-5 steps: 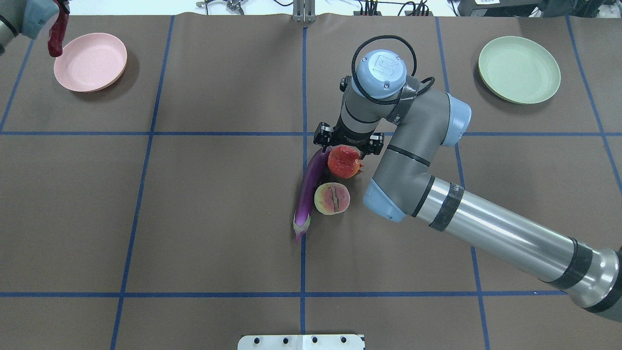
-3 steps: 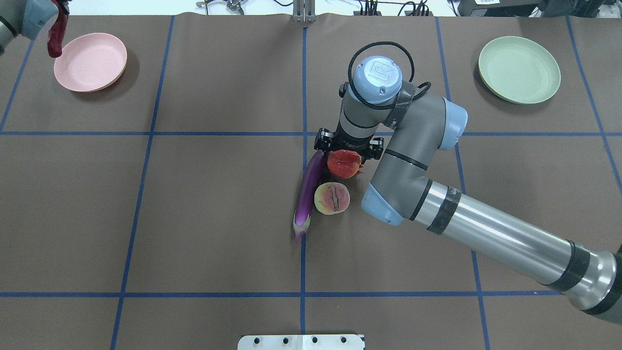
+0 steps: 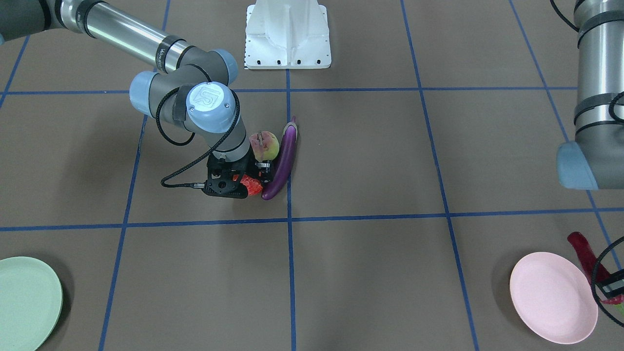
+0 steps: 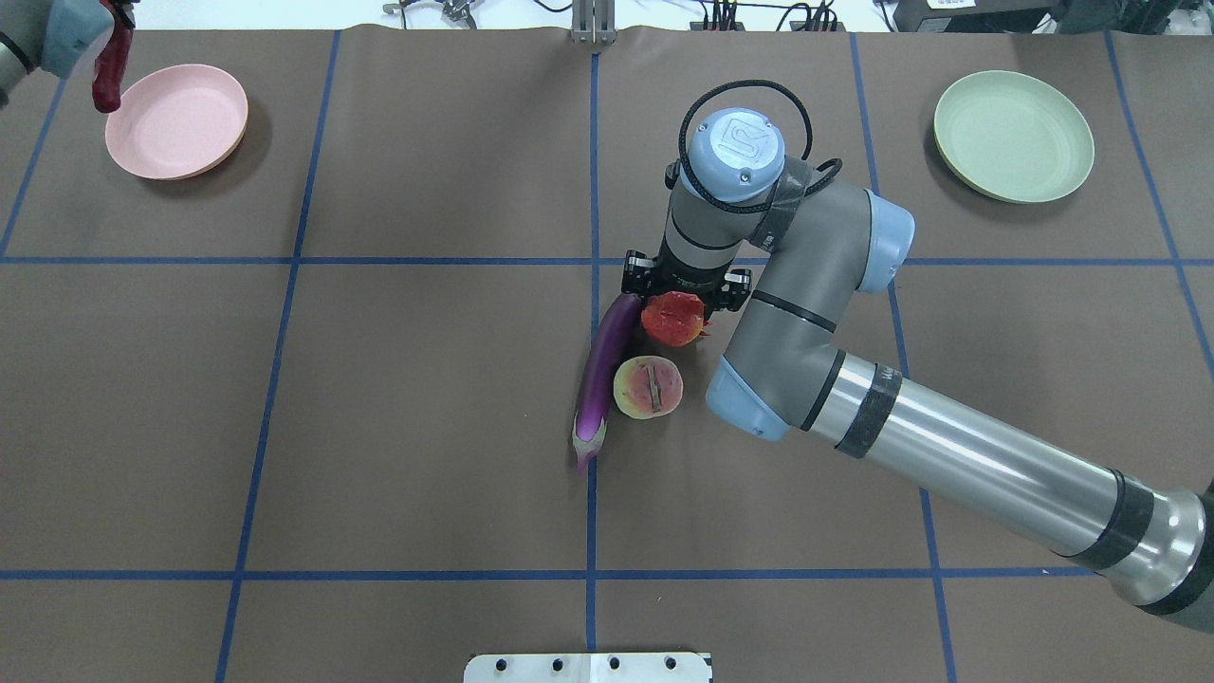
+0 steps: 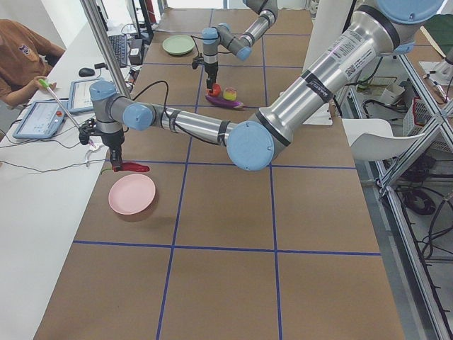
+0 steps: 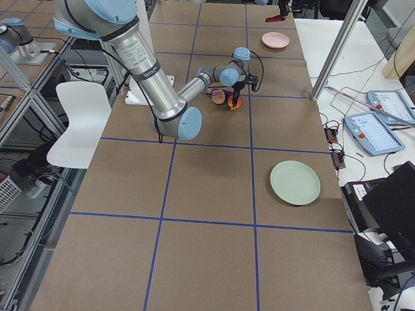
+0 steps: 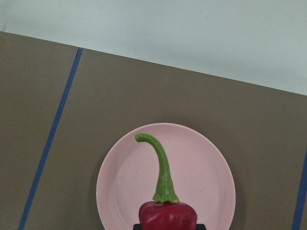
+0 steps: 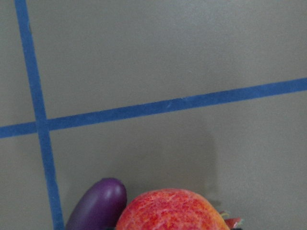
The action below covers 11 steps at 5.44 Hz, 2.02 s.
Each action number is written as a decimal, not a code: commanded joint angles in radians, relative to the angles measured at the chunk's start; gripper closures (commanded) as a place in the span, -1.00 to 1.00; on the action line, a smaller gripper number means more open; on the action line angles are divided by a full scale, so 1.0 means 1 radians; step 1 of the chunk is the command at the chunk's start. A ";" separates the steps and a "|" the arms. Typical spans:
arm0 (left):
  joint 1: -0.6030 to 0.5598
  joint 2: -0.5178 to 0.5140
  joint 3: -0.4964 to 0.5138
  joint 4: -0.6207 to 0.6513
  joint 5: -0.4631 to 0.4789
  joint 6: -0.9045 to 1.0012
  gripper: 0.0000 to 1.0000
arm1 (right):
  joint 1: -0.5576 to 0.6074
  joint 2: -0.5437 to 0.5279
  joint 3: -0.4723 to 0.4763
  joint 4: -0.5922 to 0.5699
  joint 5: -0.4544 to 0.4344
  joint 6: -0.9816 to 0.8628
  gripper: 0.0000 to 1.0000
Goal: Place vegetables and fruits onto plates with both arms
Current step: 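Grasp the red pomegranate with the right gripper and lift it, then carry the pomegranate to the green plate while the left gripper lowers the chili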
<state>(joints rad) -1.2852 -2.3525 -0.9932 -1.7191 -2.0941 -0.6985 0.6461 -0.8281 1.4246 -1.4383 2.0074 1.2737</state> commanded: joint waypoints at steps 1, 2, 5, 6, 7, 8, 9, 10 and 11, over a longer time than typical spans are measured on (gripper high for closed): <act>-0.011 0.001 0.048 -0.032 0.012 0.022 1.00 | 0.048 0.000 0.090 -0.086 -0.016 -0.007 1.00; -0.007 0.001 0.141 -0.150 0.014 0.014 1.00 | 0.090 -0.002 0.120 -0.105 -0.006 -0.010 1.00; 0.085 -0.001 0.263 -0.317 0.150 -0.057 1.00 | 0.208 -0.012 0.143 -0.106 -0.004 -0.182 1.00; 0.145 -0.001 0.274 -0.330 0.264 -0.105 1.00 | 0.245 -0.020 0.142 -0.108 -0.002 -0.216 1.00; 0.155 -0.001 0.283 -0.330 0.281 -0.105 1.00 | 0.274 -0.026 0.140 -0.108 0.005 -0.259 1.00; 0.155 0.001 0.292 -0.332 0.290 -0.104 1.00 | 0.289 -0.035 0.137 -0.108 0.010 -0.279 1.00; 0.155 0.002 0.294 -0.330 0.302 -0.099 0.36 | 0.303 -0.035 0.134 -0.108 0.019 -0.283 1.00; 0.153 0.002 0.294 -0.329 0.313 -0.069 -0.99 | 0.331 -0.043 0.132 -0.109 0.021 -0.337 1.00; 0.152 -0.001 0.291 -0.327 0.312 -0.070 -1.00 | 0.377 -0.052 0.125 -0.135 0.019 -0.441 1.00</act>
<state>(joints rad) -1.1323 -2.3512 -0.7009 -2.0478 -1.7849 -0.7744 0.9845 -0.8723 1.5552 -1.5559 2.0264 0.9151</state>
